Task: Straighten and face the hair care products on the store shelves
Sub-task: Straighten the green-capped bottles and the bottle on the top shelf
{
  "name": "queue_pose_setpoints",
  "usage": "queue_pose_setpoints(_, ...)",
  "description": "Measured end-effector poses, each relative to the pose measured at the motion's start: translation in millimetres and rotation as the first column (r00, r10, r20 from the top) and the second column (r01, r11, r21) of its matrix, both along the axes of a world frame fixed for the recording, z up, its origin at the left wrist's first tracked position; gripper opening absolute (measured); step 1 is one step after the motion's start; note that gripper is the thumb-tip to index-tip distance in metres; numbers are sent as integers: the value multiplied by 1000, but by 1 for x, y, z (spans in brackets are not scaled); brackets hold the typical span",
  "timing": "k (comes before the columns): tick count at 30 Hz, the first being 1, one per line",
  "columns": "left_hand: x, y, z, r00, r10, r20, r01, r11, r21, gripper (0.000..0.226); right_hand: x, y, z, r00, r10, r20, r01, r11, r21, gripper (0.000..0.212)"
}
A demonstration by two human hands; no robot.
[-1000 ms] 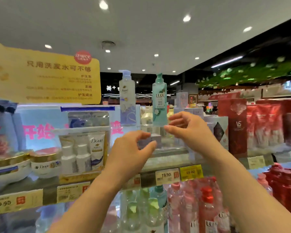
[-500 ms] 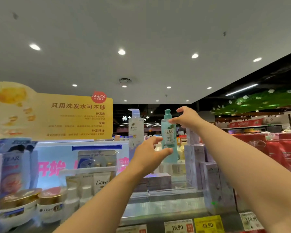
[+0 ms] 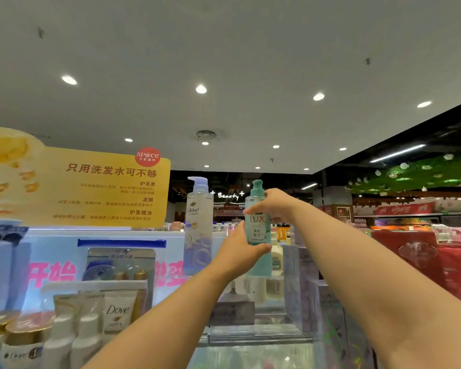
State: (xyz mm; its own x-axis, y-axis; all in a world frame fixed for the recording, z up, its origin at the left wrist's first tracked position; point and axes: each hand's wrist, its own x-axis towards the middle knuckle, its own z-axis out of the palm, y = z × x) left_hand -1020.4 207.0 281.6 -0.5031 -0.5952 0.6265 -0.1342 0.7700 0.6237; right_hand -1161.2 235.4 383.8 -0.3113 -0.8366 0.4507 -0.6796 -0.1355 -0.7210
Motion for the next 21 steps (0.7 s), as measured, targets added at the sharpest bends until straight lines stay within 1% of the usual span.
queue_pose_setpoints(4, -17, -7, 7, 997, 47, -54, -48, 999, -6, 57, -4, -2, 0, 999, -37, -6, 36, 998, -47, 41)
queue_pose_setpoints(7, -26, -13, 7, 991, 95, -90, -96, 995, -14, 55, -4, 2, 0, 996, -81, -21, 80, 994, -72, 46)
queue_pose_setpoints(10, -27, -15, 4, 982, 113, -149, -120, 992, -39, 57, -1, 12, 4, 997, -72, -24, 70, 992, -102, 47)
queue_pose_setpoints(14, -15, -3, 12, 964, 60, -259, -83, 994, -77, 59, 7, 38, 18, 999, -19, -42, 13, 989, -151, 44)
queue_pose_setpoints(16, -5, 10, 19, 951, 4, -310, -25, 998, -62, 60, 16, 54, 23, 998, 22, -51, -30, 984, -175, 43)
queue_pose_setpoints(17, 0, 16, 22, 945, -30, -324, 14, 999, -51, 57, 21, 63, 24, 998, 39, -58, -49, 982, -184, 41)
queue_pose_setpoints(21, 22, 44, 21, 931, -140, -336, 142, 990, -18, 33, 42, 102, 17, 989, 116, -92, -132, 973, -191, 34)
